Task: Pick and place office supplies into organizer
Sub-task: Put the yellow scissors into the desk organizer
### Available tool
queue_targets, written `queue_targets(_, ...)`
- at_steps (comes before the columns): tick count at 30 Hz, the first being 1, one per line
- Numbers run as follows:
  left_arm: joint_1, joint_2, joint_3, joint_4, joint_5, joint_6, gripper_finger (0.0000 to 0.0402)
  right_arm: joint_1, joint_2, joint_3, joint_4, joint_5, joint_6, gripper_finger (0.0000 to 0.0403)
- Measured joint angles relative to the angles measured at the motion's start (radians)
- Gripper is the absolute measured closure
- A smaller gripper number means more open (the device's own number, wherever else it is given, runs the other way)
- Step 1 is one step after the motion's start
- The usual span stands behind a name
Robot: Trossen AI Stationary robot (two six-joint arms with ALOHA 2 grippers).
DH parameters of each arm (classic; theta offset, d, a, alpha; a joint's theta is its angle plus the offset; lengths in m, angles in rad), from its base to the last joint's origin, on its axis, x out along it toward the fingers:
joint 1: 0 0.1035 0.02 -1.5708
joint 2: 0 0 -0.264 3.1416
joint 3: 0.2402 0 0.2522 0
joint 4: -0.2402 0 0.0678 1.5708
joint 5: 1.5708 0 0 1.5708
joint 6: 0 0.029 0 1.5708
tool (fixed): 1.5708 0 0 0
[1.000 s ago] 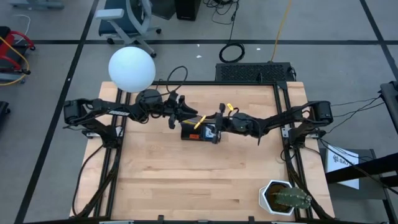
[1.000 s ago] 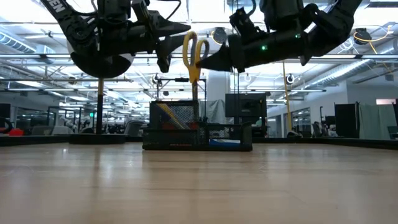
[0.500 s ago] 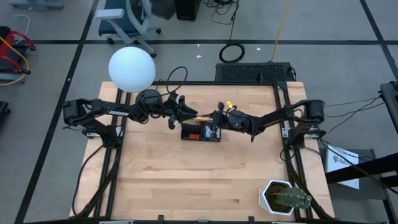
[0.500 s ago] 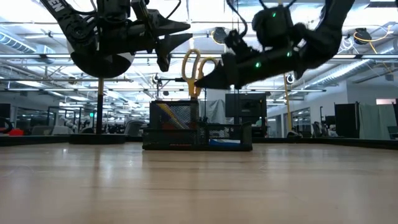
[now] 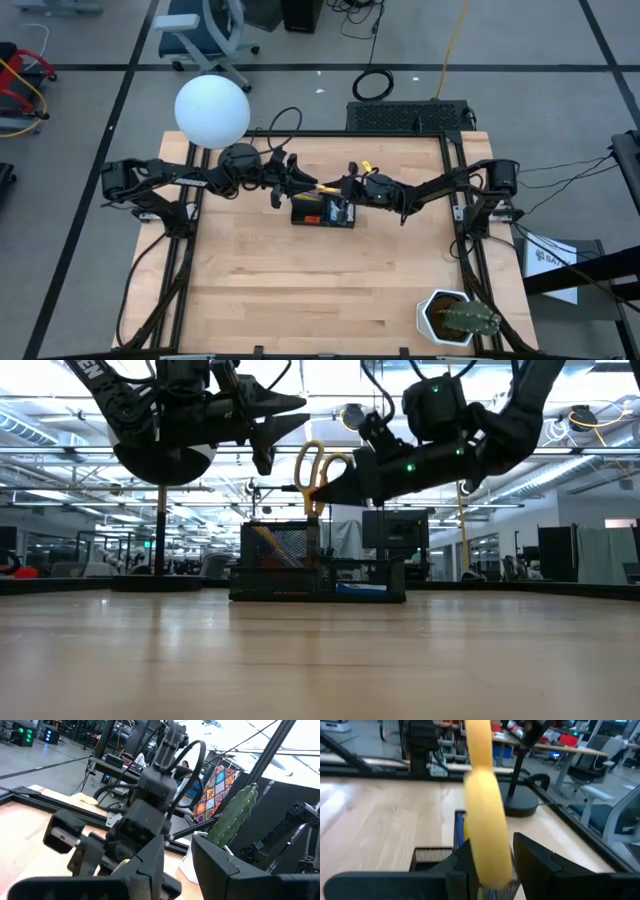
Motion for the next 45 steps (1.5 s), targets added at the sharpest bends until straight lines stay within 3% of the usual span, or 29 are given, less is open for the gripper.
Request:
queue_targets(7,0.000,0.000,0.000,0.000,0.000,0.000,0.0298,-0.001,-0.015,0.000,0.032,-0.006,0.002,0.0298)
queue_targets(17,0.000,0.001,0.000,0.001,-0.009,0.000,0.0298,-0.009,0.015,0.079,0.021,-0.114,0.041,0.0298)
queue_targets(22,-0.002,0.001,0.000,0.001,-0.009,0.000,0.0298,-0.013,0.074,0.122,0.008,-0.286,0.089,0.0298)
queue_targets(23,-0.002,0.001,0.000,0.001,-0.009,0.000,0.0298,-0.013,0.076,0.122,0.007,-0.267,0.089,0.0298)
queue_targets(26,-0.007,0.001,0.000,0.001,-0.009,0.000,0.0298,-0.011,0.074,0.122,0.006,-0.047,0.083,0.0298)
queue_targets(27,-0.009,0.001,0.000,0.002,-0.010,0.000,0.0298,-0.009,0.074,0.122,0.007,-0.027,0.059,0.0298)
queue_targets(31,-0.011,0.001,0.000,0.002,-0.009,0.002,0.0298,-0.007,0.074,0.122,0.005,-0.226,0.045,0.0298)
queue_targets(32,-0.011,0.001,0.000,0.002,-0.010,0.003,0.0298,-0.005,0.074,0.122,0.004,-0.229,0.065,0.0298)
queue_targets(34,-0.011,0.001,0.000,0.002,-0.010,0.004,0.0298,-0.007,0.074,0.122,0.006,-0.144,0.107,0.0298)
queue_targets(37,-0.011,0.001,0.000,0.002,-0.010,0.003,0.0298,-0.012,0.074,0.122,0.002,-0.176,0.050,0.0298)
queue_targets(40,-0.012,0.001,0.000,0.002,-0.010,0.002,0.0298,0.006,0.074,0.122,-0.021,-0.031,0.066,0.0298)
queue_targets(43,-0.012,0.001,0.000,0.002,-0.016,0.002,0.0298,-0.007,0.074,0.122,-0.022,-0.127,0.045,0.0298)
queue_targets(45,-0.012,0.001,0.000,0.002,-0.017,0.003,0.0298,-0.005,0.074,0.122,-0.024,-0.038,0.079,0.0298)
